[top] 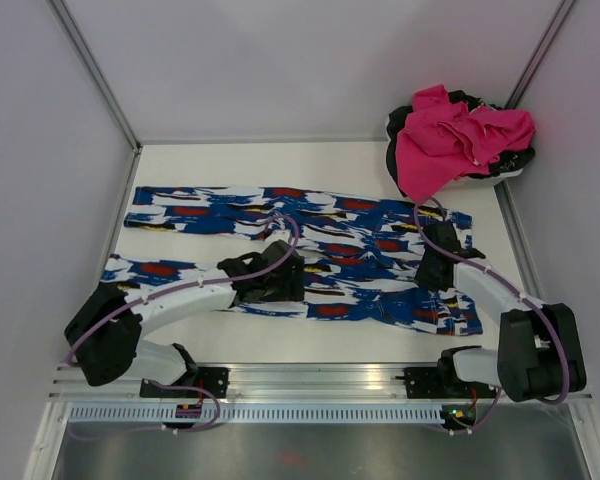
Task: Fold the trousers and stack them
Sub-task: Flatten the trousers out
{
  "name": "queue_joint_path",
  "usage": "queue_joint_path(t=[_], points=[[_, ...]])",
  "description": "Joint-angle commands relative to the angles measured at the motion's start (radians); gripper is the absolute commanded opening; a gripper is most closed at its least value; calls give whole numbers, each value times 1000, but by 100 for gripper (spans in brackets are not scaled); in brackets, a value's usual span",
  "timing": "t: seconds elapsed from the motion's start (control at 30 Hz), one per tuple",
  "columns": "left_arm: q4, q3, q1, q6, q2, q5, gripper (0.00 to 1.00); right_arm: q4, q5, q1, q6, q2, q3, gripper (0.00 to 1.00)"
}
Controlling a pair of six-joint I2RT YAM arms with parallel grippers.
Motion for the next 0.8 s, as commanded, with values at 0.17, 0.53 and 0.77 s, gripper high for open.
queue_joint_path(t=[0.17, 0.53, 0.77], points=[[99, 188, -142, 84, 278, -44, 78, -167, -132, -9, -161, -86, 245, 79], [159, 218, -163, 96, 431, 25, 2, 0, -118, -9, -98, -151, 330, 98], [166, 352, -254, 212, 529, 121, 2, 20, -67, -9, -64, -54, 277, 98]])
